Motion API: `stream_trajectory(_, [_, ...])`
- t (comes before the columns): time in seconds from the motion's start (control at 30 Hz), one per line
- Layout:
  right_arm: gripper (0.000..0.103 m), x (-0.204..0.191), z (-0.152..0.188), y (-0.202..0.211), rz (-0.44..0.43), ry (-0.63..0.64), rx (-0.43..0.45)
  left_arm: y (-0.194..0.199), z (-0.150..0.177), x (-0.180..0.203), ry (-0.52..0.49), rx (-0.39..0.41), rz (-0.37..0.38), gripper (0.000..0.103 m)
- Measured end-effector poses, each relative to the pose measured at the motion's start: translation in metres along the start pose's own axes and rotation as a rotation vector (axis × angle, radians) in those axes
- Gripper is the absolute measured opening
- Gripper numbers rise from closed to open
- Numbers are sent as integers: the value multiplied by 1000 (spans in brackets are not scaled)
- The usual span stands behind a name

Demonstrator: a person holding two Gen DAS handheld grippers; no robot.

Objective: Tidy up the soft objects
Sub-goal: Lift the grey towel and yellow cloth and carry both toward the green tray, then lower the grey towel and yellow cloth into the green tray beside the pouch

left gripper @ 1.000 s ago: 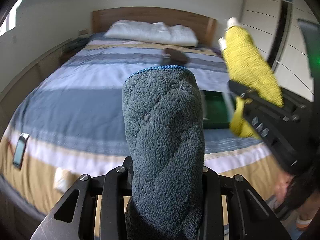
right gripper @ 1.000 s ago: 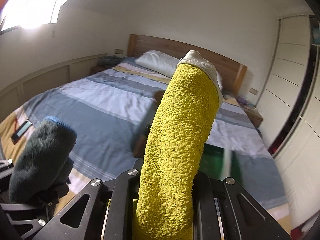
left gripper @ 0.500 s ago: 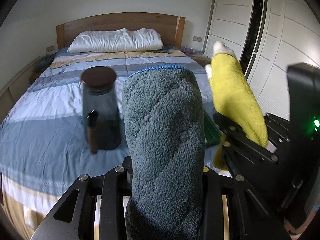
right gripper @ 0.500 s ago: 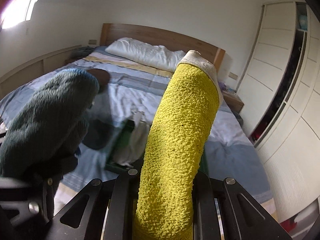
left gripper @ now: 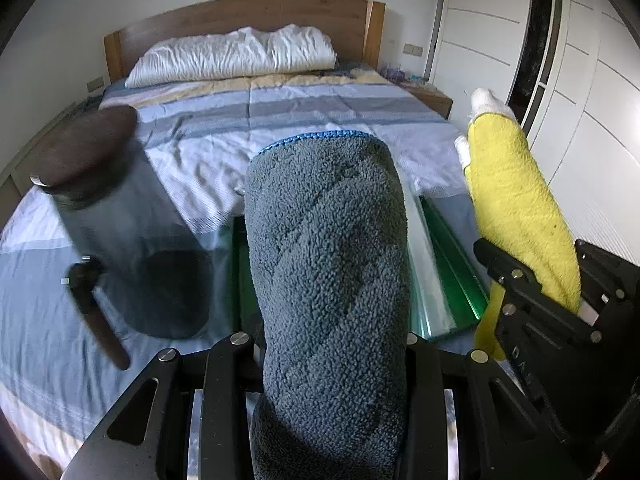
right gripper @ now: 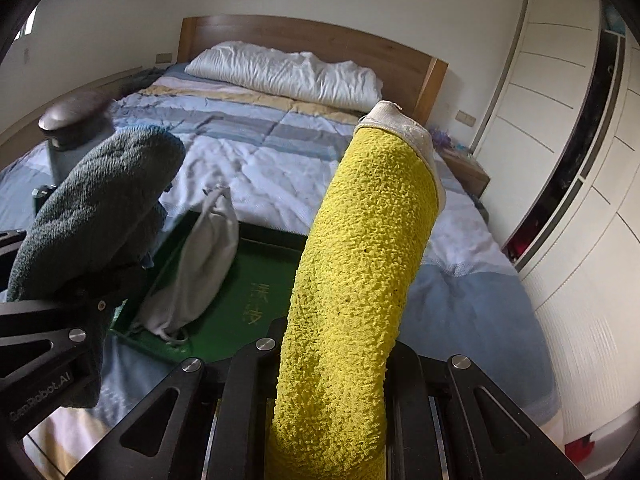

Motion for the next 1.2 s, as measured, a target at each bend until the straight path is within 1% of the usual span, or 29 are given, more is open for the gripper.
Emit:
stream_trajectory(0.13, [15,2,-4,-29,-17,8,-22,-27,2,8,-6,-34,-7,30])
stream_trajectory(0.23, [15,1,-3,-41,-36,21,-37,-45,1,14,-20,-56,-14,30])
stream_trajectory(0.33, [15,-6,-2,-54,-61,44,-50,-56,0,16,-31,-63,-29,31])
stream_trajectory(0.43, [15,-9,0,-65,-72,57,-62,-72,-2,21,-44,-72,-37,31])
stream_trajectory(0.47, [15,-1,5,-69,-73,57,-65,-75,-1,22,-46,-77,-39,31])
stream_trajectory(0.53, [15,-6,6,-77,-74,78,-74,-83,-3,25,-47,-85,-45,31])
stream_trajectory(0.83, [15,-13,-1,-124,-117,158,-112,-105,-1,26,-31,-112,-64,31])
stream_trajectory(0.9, [15,-16,0,-132,-127,167,-118,-107,-1,27,-32,-111,-65,32])
stream_trajectory(1.03, [15,-6,3,-162,-138,160,-133,-114,-1,26,-31,-116,-70,32])
stream_trajectory(1.2, [15,-6,4,-174,-148,163,-144,-120,-2,26,-32,-121,-74,32])
Point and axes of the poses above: each gripper's, at about its wrist camera, not at the fingertips, and y roughly against the way its jaws point, x to its right, z to its underside, the point moved 1 cm from there along -y, roughly the way its jaws point, and after that the axes turned 3 degrees about y, right-handed, at the moved point
